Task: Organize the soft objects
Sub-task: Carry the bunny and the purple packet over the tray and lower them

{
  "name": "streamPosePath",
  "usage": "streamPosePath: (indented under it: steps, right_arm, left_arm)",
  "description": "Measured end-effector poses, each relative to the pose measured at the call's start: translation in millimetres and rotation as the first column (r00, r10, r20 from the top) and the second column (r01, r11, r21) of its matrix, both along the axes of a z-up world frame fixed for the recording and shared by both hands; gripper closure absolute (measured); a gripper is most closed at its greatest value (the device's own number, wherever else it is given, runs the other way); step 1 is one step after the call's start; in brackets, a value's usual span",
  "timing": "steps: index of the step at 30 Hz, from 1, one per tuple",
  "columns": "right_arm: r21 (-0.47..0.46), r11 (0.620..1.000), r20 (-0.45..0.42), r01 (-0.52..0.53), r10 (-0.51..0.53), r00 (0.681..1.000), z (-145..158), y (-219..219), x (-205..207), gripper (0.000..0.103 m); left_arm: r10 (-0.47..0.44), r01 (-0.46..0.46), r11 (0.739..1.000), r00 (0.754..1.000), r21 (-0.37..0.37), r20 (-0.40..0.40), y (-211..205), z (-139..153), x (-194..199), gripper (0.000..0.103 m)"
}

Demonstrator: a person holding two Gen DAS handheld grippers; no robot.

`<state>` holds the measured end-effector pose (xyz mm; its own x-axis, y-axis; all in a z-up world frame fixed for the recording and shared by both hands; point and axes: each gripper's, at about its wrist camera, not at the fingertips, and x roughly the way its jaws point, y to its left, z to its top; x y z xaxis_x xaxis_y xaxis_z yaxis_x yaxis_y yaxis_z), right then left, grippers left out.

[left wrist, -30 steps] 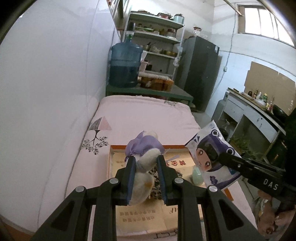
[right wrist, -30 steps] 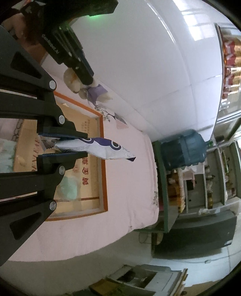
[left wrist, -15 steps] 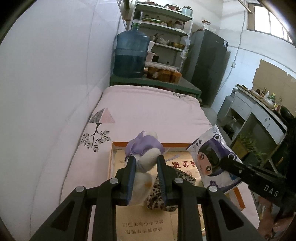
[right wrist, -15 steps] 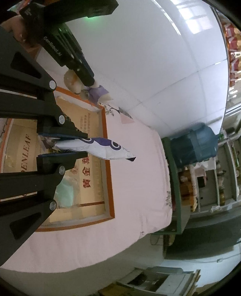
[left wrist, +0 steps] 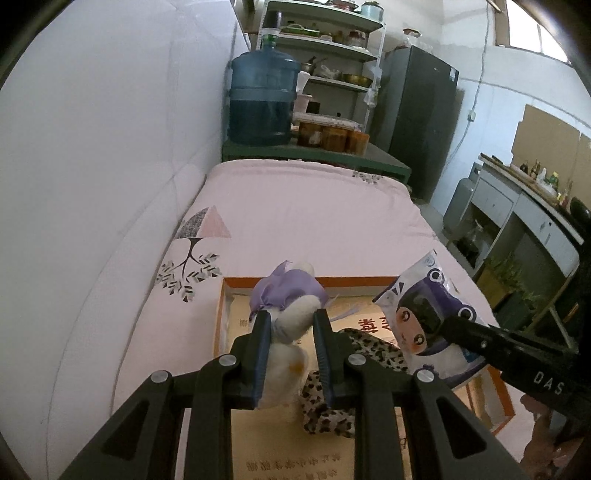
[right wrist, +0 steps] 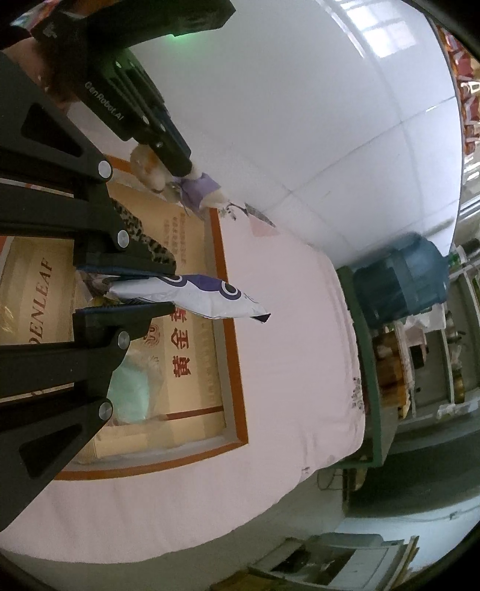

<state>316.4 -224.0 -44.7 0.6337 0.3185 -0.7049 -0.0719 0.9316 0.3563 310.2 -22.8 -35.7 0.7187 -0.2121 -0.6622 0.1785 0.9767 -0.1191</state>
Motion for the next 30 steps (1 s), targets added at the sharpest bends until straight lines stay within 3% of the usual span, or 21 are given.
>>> streamPosePath:
  steps: [19,30]
  right_arm:
    - [-0.024,1.000,-0.050,-0.006,0.005,0.999,-24,0,19,0.091]
    - [-0.044,0.999,-0.074,-0.007,0.004,0.997,-34,1,25,0.088]
  left_arm:
    - [-0.004,0.005,1.000,0.998,0.028,-0.063,-4,-32,21,0.079]
    - [-0.017,0.019,0.999,0.999,0.049,-0.046,-8,-36,20,0.079]
